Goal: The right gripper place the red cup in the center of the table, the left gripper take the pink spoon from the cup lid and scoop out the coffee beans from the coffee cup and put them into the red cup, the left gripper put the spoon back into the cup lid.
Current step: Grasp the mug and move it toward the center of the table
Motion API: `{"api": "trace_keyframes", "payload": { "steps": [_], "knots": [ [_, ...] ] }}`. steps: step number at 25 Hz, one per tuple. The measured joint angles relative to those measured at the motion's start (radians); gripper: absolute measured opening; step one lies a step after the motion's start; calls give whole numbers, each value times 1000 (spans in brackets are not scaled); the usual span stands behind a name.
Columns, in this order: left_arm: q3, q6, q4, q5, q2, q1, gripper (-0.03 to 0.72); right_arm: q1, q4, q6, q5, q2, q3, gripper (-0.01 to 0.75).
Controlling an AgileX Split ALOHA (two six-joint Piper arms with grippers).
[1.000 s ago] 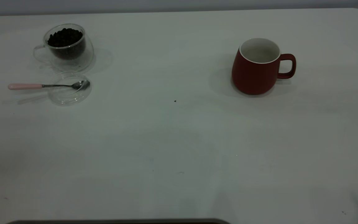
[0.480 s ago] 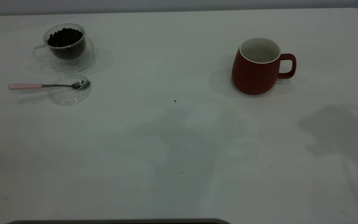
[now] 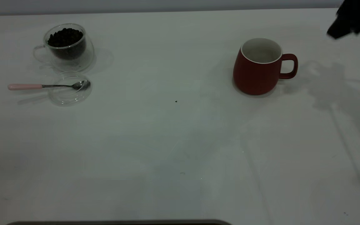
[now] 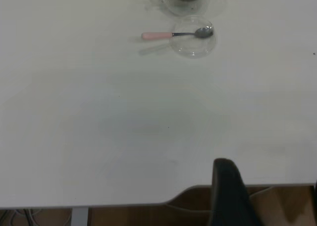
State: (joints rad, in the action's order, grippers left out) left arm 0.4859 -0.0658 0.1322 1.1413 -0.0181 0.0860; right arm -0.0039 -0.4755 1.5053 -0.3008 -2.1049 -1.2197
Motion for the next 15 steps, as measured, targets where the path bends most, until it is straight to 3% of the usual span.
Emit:
{"api": "trace_keyframes", "payload": {
  "steps": [4,10,15],
  "knots": [
    [0,0,0,0,0,0,464,-1,-53,213,-9,-97,-42,517],
    [0,0,0,0,0,0,464,-1,-307,563,-22,-165,-50,517],
    [0,0,0,0,0,0,464,20,-466,609,-28,-213,-66,517]
  ]
}}
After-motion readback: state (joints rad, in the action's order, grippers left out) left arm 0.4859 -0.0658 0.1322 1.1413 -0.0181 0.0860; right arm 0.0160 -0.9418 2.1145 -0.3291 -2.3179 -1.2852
